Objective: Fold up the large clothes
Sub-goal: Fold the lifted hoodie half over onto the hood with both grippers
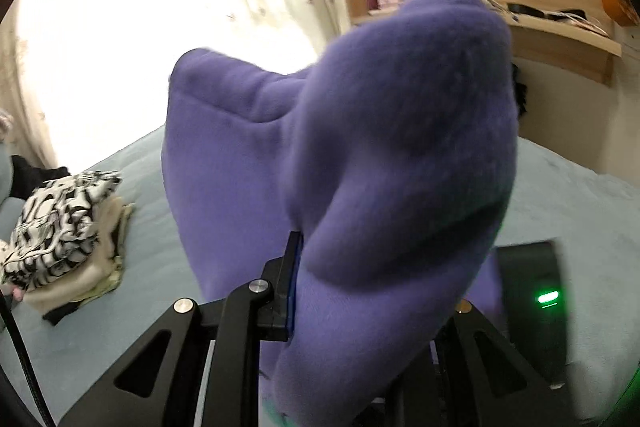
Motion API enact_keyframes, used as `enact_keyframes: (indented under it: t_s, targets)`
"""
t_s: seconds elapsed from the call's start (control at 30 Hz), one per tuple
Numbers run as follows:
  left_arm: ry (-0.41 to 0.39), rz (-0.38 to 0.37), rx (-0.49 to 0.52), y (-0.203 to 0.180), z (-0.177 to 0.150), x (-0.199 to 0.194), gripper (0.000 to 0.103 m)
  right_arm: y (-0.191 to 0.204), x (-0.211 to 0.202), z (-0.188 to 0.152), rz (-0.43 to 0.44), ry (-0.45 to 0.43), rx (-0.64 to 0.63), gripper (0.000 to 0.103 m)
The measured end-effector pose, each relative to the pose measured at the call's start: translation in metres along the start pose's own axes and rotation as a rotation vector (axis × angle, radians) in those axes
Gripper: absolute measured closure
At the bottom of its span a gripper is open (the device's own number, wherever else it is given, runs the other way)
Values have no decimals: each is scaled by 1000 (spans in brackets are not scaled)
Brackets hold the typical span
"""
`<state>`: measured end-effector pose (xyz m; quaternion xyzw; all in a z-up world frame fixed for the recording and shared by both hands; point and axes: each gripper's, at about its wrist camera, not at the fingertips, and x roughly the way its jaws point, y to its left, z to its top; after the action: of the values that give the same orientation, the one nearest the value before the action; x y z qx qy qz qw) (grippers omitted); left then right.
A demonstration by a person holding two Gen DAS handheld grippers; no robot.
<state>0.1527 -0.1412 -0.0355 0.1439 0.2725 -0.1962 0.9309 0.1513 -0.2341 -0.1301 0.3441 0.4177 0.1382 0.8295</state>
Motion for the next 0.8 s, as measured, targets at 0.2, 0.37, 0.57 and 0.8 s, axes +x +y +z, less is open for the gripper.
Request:
enact_keyframes:
  t_s: [0.2, 0.37, 0.57, 0.8]
  targets:
    - [82, -35, 44, -39, -4, 24, 86, -36, -82, 9, -224, -148, -5, 97]
    - [138, -56, 109, -72, -11, 45, 86, -68, -116, 17, -310, -226, 57, 97]
    - [150, -5, 255, -106, -31, 55, 85, -76, -111, 16, -304, -222, 115, 97]
    - [139, 34, 361, -128, -49, 58, 84, -86, -119, 17, -298, -208, 129, 97]
